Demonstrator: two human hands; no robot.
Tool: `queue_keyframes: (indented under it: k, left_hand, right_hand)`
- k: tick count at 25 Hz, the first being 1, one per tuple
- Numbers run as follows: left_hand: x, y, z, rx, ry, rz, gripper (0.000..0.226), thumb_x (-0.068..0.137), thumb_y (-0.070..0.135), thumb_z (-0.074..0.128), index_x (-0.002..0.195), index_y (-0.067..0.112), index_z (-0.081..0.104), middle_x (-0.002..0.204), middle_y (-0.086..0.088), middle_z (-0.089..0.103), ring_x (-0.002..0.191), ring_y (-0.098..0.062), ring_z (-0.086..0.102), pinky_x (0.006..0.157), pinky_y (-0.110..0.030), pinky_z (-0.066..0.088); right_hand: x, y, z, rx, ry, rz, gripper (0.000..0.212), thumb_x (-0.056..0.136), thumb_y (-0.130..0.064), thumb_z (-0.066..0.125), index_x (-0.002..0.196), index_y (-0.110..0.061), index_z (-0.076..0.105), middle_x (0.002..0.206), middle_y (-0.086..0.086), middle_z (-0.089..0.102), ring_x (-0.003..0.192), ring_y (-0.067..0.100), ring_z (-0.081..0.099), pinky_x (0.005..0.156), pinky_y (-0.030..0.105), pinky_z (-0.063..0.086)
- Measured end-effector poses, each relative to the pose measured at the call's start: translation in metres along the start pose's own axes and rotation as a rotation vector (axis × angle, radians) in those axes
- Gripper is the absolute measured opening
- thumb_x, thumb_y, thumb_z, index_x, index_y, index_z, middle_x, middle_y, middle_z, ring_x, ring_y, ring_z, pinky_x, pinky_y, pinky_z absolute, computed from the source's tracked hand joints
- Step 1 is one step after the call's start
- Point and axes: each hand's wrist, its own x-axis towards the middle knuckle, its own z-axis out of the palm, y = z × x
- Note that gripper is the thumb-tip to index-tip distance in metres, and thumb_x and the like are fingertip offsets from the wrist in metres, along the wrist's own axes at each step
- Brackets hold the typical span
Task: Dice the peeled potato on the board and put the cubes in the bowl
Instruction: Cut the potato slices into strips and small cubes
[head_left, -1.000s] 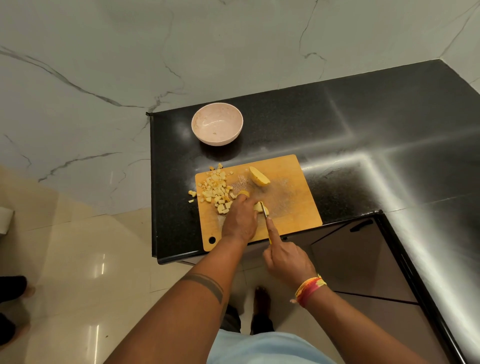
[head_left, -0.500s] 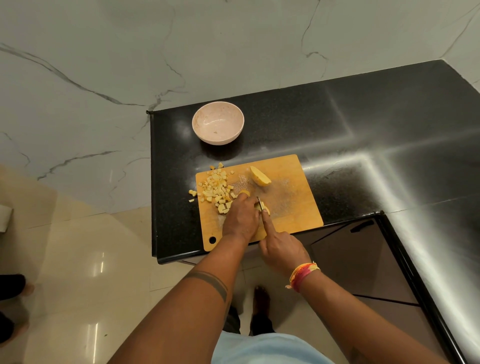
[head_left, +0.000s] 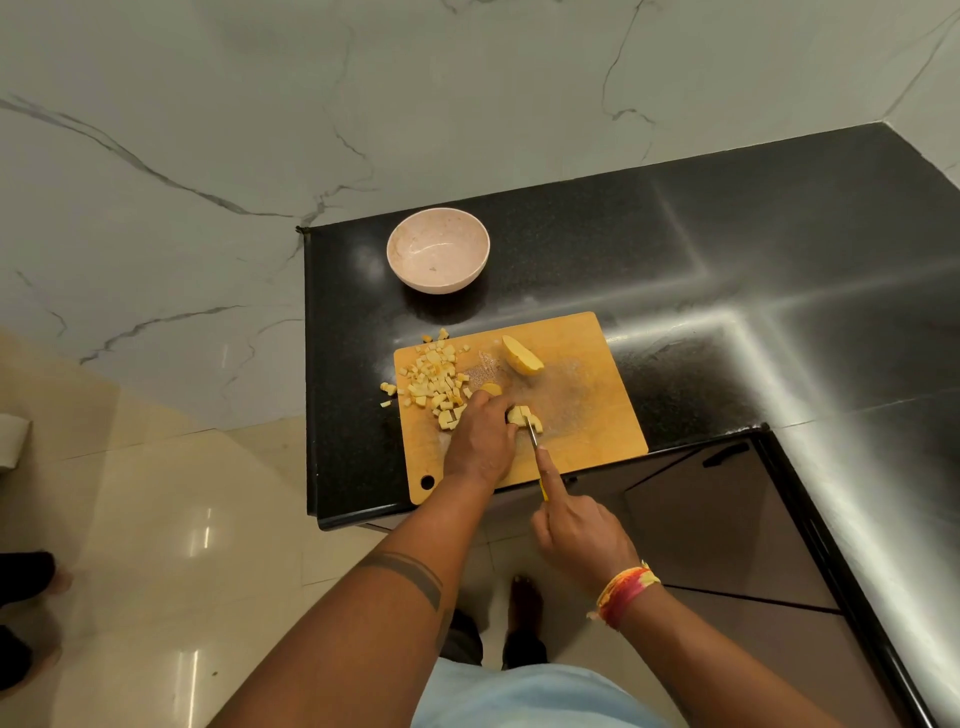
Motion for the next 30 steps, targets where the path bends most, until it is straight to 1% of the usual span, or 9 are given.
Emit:
queue_keyframes:
  k: [2, 6, 10, 12, 16, 19, 24, 28, 30]
  left_hand:
    - [0.000, -0.001, -0.001, 0.001, 0.001, -0.010, 0.031, 0.097, 0.012, 0.061, 0.127, 0.016, 0.066, 0.119, -0.002, 0.054, 0.110, -0.021, 0.055, 0.092, -0.030, 0.046]
    - [0.001, 0.000, -0.001, 0.007, 0.004, -0.022, 0.031, 0.097, 0.012, 0.061, 0.128, 0.014, 0.066, 0.120, -0.003, 0.055, 0.111, -0.022, 0.057, 0.093, -0.033, 0.049]
    - [0.002, 0.001, -0.001, 0.010, 0.004, -0.038, 0.027, 0.097, 0.014, 0.059, 0.123, 0.012, 0.067, 0.121, -0.004, 0.055, 0.110, -0.024, 0.057, 0.094, -0.037, 0.051]
    - [0.003, 0.002, -0.001, 0.024, 0.011, -0.036, 0.025, 0.098, 0.016, 0.059, 0.121, 0.012, 0.067, 0.121, -0.004, 0.054, 0.109, -0.023, 0.057, 0.092, -0.036, 0.051]
    - [0.001, 0.004, 0.000, 0.046, 0.026, -0.026, 0.024, 0.098, 0.018, 0.059, 0.120, 0.012, 0.066, 0.121, -0.003, 0.053, 0.110, -0.020, 0.056, 0.088, -0.028, 0.046]
    - [0.001, 0.003, 0.000, 0.042, 0.010, -0.026, 0.024, 0.098, 0.018, 0.061, 0.121, 0.013, 0.065, 0.122, -0.003, 0.053, 0.111, -0.021, 0.055, 0.089, -0.028, 0.044]
    - [0.002, -0.003, -0.001, 0.018, 0.004, -0.031, 0.023, 0.096, 0.016, 0.064, 0.118, 0.012, 0.066, 0.119, -0.002, 0.052, 0.107, -0.021, 0.057, 0.092, -0.031, 0.049]
    - [0.000, -0.005, 0.001, 0.034, 0.027, -0.035, 0.024, 0.097, 0.017, 0.063, 0.121, 0.013, 0.067, 0.121, -0.003, 0.053, 0.108, -0.020, 0.056, 0.090, -0.029, 0.045]
    - [0.000, -0.004, 0.000, 0.030, 0.038, -0.045, 0.025, 0.098, 0.016, 0.062, 0.121, 0.013, 0.067, 0.121, -0.003, 0.054, 0.108, -0.020, 0.056, 0.090, -0.030, 0.046]
  right_hand:
    - [0.013, -0.006, -0.003, -0.003, 0.001, -0.001, 0.081, 0.098, -0.026, 0.039, 0.162, -0.030, -0.011, 0.063, -0.002, 0.054, 0.052, 0.020, 0.050, 0.054, 0.036, 0.041]
    - [0.033, -0.011, -0.006, -0.007, -0.026, 0.000, 0.077, 0.099, -0.029, 0.038, 0.162, -0.028, -0.005, 0.067, 0.002, 0.056, 0.057, 0.024, 0.054, 0.061, 0.041, 0.050]
    - [0.039, -0.014, -0.007, -0.017, -0.031, -0.006, 0.076, 0.100, -0.029, 0.038, 0.162, -0.027, -0.006, 0.064, 0.001, 0.053, 0.055, 0.023, 0.054, 0.060, 0.040, 0.051]
    - [0.037, -0.012, -0.006, -0.028, -0.038, -0.003, 0.077, 0.100, -0.030, 0.038, 0.162, -0.028, -0.008, 0.064, 0.001, 0.054, 0.054, 0.023, 0.055, 0.059, 0.040, 0.052]
    - [0.019, -0.006, 0.000, -0.054, -0.060, 0.002, 0.082, 0.099, -0.030, 0.039, 0.161, -0.029, -0.016, 0.064, 0.000, 0.052, 0.052, 0.020, 0.050, 0.054, 0.035, 0.044]
    - [0.001, 0.002, 0.002, -0.041, -0.073, -0.006, 0.082, 0.099, -0.028, 0.039, 0.161, -0.029, -0.016, 0.062, -0.002, 0.055, 0.051, 0.018, 0.052, 0.049, 0.033, 0.039]
    - [0.001, 0.002, -0.002, -0.008, -0.015, -0.023, 0.083, 0.098, -0.026, 0.039, 0.161, -0.032, -0.014, 0.061, -0.002, 0.055, 0.051, 0.020, 0.053, 0.052, 0.037, 0.045]
    - [0.022, -0.004, -0.006, -0.033, -0.016, -0.041, 0.080, 0.099, -0.027, 0.039, 0.162, -0.028, -0.010, 0.063, -0.001, 0.054, 0.050, 0.018, 0.049, 0.048, 0.034, 0.037]
    - [0.028, -0.007, -0.007, -0.035, -0.027, -0.047, 0.079, 0.099, -0.028, 0.040, 0.162, -0.028, -0.008, 0.064, 0.000, 0.055, 0.051, 0.018, 0.051, 0.053, 0.036, 0.043]
